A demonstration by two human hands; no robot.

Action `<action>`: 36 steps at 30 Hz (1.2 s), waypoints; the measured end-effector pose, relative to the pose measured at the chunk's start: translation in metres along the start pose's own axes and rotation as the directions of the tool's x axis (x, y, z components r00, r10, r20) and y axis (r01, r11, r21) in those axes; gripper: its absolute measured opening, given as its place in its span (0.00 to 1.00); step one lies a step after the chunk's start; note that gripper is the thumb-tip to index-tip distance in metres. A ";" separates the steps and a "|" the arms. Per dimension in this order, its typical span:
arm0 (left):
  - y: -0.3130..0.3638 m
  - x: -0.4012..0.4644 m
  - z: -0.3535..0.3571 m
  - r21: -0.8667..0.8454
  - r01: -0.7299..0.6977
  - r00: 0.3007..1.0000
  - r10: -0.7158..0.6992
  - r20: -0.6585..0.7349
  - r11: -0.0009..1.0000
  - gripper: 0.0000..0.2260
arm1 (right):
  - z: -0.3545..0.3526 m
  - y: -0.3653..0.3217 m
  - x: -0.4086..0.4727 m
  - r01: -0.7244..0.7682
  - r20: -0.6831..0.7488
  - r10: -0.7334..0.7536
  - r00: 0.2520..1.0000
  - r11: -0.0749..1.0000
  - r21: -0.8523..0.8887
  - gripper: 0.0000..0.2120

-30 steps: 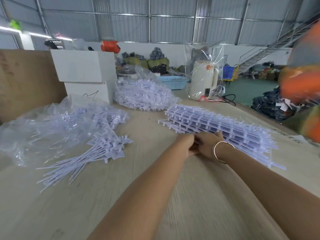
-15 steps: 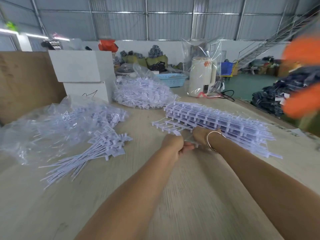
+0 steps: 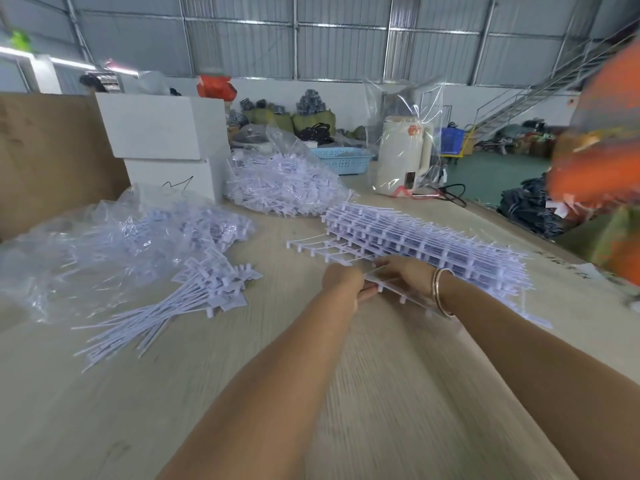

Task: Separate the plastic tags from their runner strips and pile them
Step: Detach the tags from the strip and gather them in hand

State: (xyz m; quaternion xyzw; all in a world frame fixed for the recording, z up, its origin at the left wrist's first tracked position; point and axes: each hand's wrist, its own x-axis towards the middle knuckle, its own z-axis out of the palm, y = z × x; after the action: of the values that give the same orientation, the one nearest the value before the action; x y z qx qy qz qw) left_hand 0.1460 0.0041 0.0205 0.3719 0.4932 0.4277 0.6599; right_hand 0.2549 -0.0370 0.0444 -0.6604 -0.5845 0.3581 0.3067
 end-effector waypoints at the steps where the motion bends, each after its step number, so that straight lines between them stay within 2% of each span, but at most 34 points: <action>1: 0.000 -0.001 -0.001 0.001 0.006 1.000 -0.006 0.000 1.000 0.16 | -0.004 0.002 0.002 -0.038 -0.024 0.039 0.999 0.998 0.053 0.18; 5: 0.002 -0.005 -0.002 0.034 0.008 0.999 -0.006 -0.038 0.999 0.15 | -0.013 0.006 0.006 -0.123 -0.050 0.124 0.991 0.992 0.025 0.22; 9: 0.000 -0.009 -0.006 0.032 0.015 0.999 -0.013 -0.037 0.999 0.15 | -0.008 0.002 0.004 -0.068 -0.064 0.070 0.995 0.997 0.031 0.19; 11: -0.001 -0.014 0.000 0.032 0.013 1.000 -0.014 0.009 0.999 0.14 | 0.002 0.001 0.001 -0.032 -0.035 0.036 0.999 0.993 0.117 0.19; 14: -0.005 -0.026 0.020 0.120 0.036 0.996 -0.045 0.075 0.992 0.18 | 0.007 0.000 -0.003 -0.004 -0.013 0.008 1.000 0.949 0.317 0.18; 17: -0.012 -0.042 0.035 0.017 0.053 0.985 -0.056 0.163 0.998 0.14 | -0.003 0.000 -0.004 -0.073 -0.050 0.094 0.994 0.941 0.331 0.17; 19: -0.015 -0.046 0.035 -0.035 0.039 0.985 -0.032 0.167 0.999 0.13 | -0.011 0.001 -0.002 -0.106 -0.067 0.130 0.989 0.953 0.283 0.18; 22: -0.012 -0.041 0.014 0.102 -0.029 0.994 0.019 0.104 0.994 0.15 | -0.023 0.013 0.006 -0.107 -0.111 0.122 0.986 0.985 0.136 0.21; 24: -0.007 -0.038 -0.009 0.195 -0.056 0.992 0.033 0.122 0.979 0.16 | -0.029 0.022 0.009 -0.106 -0.154 0.116 0.981 0.992 0.074 0.20; 26: -0.001 -0.046 -0.026 0.262 -0.013 0.974 -0.047 0.220 0.965 0.10 | -0.029 0.027 0.012 -0.102 -0.124 0.094 0.988 0.993 -0.057 0.19; 28: 0.003 -0.058 -0.031 0.289 0.049 0.946 -0.137 0.293 0.956 0.07 | -0.021 0.023 0.013 -0.115 -0.063 0.101 0.993 0.949 -0.294 0.19; 30: 0.005 -0.064 -0.032 0.301 0.045 0.935 -0.146 0.323 0.953 0.02 | -0.012 0.014 0.014 -0.114 -0.076 0.090 0.993 0.895 -0.430 0.19; 32: 0.005 -0.061 -0.042 0.292 0.008 0.947 -0.101 0.305 0.956 0.05 | -0.007 0.011 0.015 -0.099 -0.057 0.081 0.995 0.839 -0.536 0.20; 34: 0.007 -0.053 -0.057 0.245 0.001 0.968 -0.062 0.243 0.970 0.08 | -0.004 0.012 0.014 -0.086 -0.060 0.063 0.996 0.811 -0.579 0.21; 36: 0.010 -0.048 -0.070 0.166 0.018 0.978 -0.051 0.201 0.986 0.09 | 0.001 0.009 0.012 -0.063 -0.096 0.011 0.995 0.827 -0.559 0.21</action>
State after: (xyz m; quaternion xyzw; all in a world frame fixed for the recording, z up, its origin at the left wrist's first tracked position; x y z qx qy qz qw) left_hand 0.0690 -0.0322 0.0291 0.4579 0.4625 0.3338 0.6819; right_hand 0.2597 -0.0259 0.0348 -0.7478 -0.6367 0.1467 0.1179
